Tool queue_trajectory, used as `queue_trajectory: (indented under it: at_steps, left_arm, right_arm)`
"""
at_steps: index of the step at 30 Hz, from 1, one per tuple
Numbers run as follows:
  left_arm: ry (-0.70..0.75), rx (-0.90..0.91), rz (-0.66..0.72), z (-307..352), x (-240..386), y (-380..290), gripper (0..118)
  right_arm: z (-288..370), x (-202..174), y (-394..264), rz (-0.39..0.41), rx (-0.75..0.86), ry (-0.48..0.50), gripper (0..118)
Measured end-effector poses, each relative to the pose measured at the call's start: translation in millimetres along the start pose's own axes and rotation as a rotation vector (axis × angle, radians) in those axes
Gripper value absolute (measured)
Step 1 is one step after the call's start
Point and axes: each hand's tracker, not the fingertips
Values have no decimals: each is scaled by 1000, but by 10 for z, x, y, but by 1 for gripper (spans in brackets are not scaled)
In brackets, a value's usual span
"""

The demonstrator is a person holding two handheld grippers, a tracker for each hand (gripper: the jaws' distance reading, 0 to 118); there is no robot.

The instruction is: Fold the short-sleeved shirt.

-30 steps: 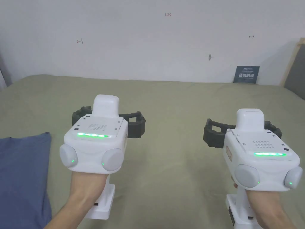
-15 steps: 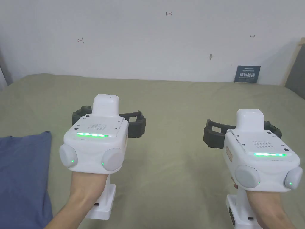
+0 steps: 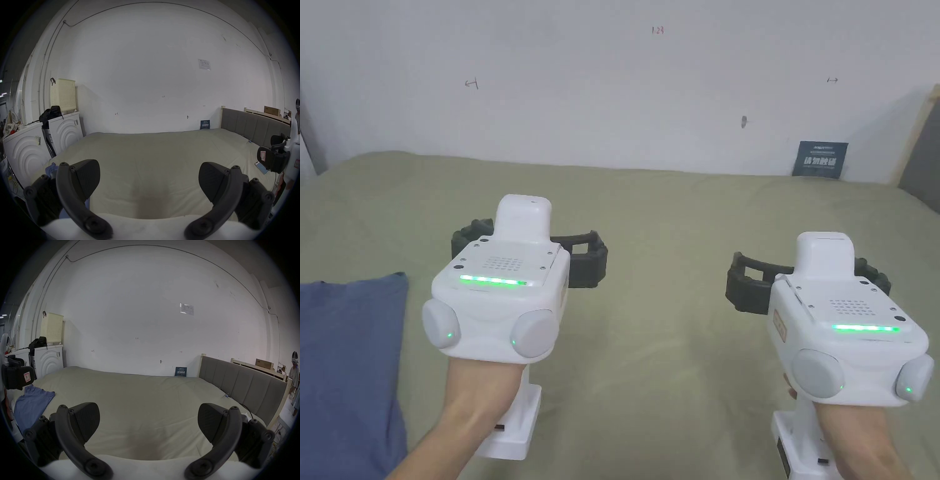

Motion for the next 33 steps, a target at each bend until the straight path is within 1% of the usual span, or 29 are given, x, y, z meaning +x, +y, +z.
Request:
queue_trajectory:
  at_steps: [6, 14, 20, 25, 26, 27, 28, 29, 30, 31, 32, 33]
  left_arm:
    - [-9, 11, 1, 11, 1, -2, 118]
    - [-8, 10, 5, 14, -13, 1, 118]
    - [-7, 13, 2, 8, -17, -5, 118]
    - [8, 16, 6, -14, -34, -13, 118]
    - [1, 10, 11, -15, -49, -8, 118]
    - [-6, 8, 19, -16, -65, -8, 118]
    - [-5, 3, 19, -16, -67, -6, 116]
    - [6, -20, 12, -23, -63, 3, 105]
    - [-4, -27, 6, -27, -56, 9, 53]
    - [-1, -28, 0, -10, -42, 19, 1]
    - [56, -39, -26, -15, -19, 13, 0]
    - [37, -19, -9, 24, 18, 38, 0]
  right_arm:
    - [8, -4, 11, -5, 6, 0, 118]
    - [22, 29, 3, -34, 24, 16, 118]
    - [27, 4, 25, -2, 32, 19, 118]
    - [18, 17, 46, -13, 25, 13, 118]
    - [28, 20, 56, -18, 17, 3, 115]
    - [42, 25, 70, -21, 16, -2, 102]
    - [55, 34, 76, -25, 18, 0, 76]
    - [64, 37, 83, -27, 19, -4, 27]
    - [53, 34, 94, -25, 11, -19, 6]
    - [75, 52, 55, -87, -17, -92, 6]
    - [29, 75, 57, -53, -12, -36, 6]
    - [22, 101, 48, -73, -30, -18, 6]
